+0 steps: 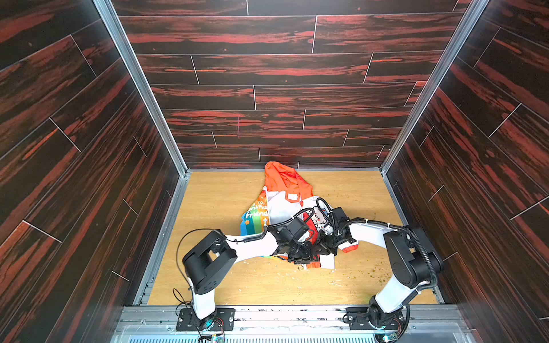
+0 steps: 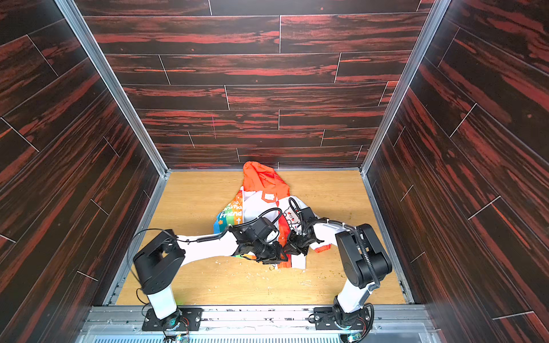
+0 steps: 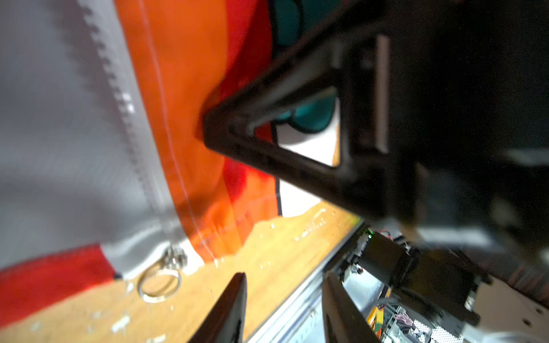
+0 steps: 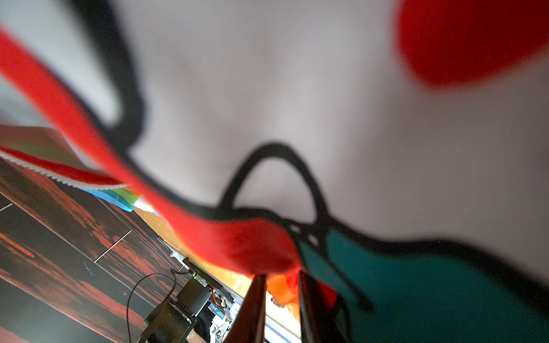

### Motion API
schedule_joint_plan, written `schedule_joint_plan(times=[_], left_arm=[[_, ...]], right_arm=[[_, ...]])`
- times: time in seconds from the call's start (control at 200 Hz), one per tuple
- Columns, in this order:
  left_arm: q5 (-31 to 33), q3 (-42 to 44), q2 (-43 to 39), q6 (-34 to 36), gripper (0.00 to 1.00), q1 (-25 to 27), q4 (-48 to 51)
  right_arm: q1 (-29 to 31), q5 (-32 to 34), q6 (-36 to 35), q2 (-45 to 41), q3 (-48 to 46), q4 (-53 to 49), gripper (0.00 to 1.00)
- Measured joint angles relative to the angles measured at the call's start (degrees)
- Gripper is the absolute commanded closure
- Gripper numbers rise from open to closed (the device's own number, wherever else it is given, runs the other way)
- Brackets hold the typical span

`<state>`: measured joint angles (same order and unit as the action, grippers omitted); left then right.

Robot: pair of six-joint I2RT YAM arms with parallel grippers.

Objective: Zip up the jacket

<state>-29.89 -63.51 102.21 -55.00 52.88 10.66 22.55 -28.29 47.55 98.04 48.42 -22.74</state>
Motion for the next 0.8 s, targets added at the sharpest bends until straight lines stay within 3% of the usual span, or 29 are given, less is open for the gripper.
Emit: schedule_joint_plan(times=[0.306,0.436,0.676,0.731,0.772,0.797], left_arm=[[4.42,1.20,-8.94,-0.09,0.54,-3.76,5.51],[10.25,3.21,-11.76,-0.76,0.51,-8.81,9.55],[21.00,5.27,-23.21,-2.01,0.46,-16.63,14.64],[22.62,6.99,-26.05,-2.75,0.46,-17.66,14.43],[23.56,8.68,-27.85,-3.30,0.43,-18.12,13.38],[24.13,9.90,-28.83,-3.63,0.41,-18.32,12.44]], right_arm=[[0.00,4.42,-1.84,-2.47,4.04,-4.28,0.76],[0.00,8.76,-4.07,-8.02,7.74,-8.07,0.71],[0.02,19.91,-9.40,-22.91,13.90,-13.35,0.69],[0.00,23.76,-10.01,-26.25,15.65,-14.21,0.54],[0.00,26.62,-10.36,-28.11,16.76,-14.49,0.25],[-0.07,28.30,-10.49,-29.00,17.38,-14.56,0.19]])
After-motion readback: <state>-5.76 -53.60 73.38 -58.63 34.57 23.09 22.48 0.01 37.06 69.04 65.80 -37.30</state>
